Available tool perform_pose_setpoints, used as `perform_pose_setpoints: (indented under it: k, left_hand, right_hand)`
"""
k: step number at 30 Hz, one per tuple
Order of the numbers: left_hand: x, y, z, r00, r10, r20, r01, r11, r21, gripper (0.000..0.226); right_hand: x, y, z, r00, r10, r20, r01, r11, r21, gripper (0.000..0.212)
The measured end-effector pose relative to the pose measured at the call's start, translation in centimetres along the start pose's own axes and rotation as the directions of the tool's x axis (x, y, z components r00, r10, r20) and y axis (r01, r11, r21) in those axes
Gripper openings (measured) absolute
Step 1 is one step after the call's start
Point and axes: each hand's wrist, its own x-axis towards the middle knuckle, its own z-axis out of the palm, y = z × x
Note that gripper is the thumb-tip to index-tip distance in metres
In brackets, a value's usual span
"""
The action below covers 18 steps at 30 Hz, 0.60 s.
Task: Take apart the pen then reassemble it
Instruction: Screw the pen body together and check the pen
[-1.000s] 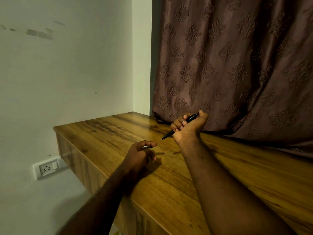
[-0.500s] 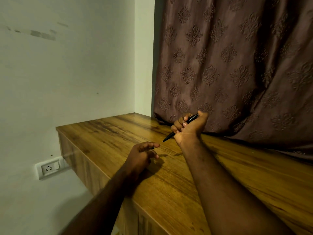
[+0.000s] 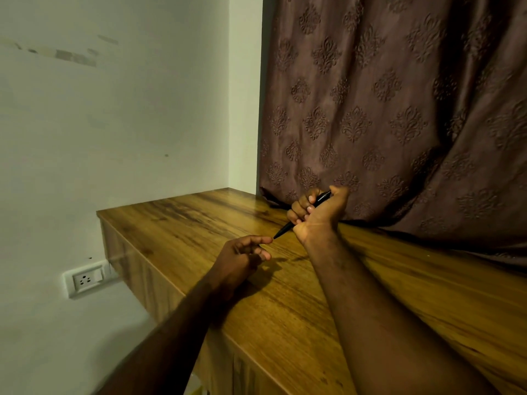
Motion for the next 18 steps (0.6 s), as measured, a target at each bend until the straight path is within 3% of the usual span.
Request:
perform_pose_setpoints:
  k: [10,12,15,18]
  left_hand:
    - [-0.2,0.3,0.1,1.0,-0.004,0.016,0.005,0.998,-0.056,0.041]
    - [-0.5,0.5,0.3,1.0,0.03,0.002,-0.03,0.999,0.029,0.05]
    - [-0.9,0.2,0.3,0.991,0.129,0.028,-0.131,0.949,0.286,0.062]
    - [-1.1,0.6,0.2,0.989,0.143,0.025,-0.144,0.949,0.281,0.064]
  right_hand:
    - [0.0,-0.3,-0.1,0.993,-0.007,-0.118,0.018,0.995,0.094,0.048]
    - [0.2,-0.5,-0.3,0.988,-0.002,-0.156,0.023,0.99,0.136,0.05]
    - [0.2,-0.7,-0.4,0.981,-0.005,-0.192,0.04,0.983,0.178,0.049]
    - [0.1,-1.0,-0.1,0.978,-0.008,-0.209,0.044,0.985,0.167,0.047]
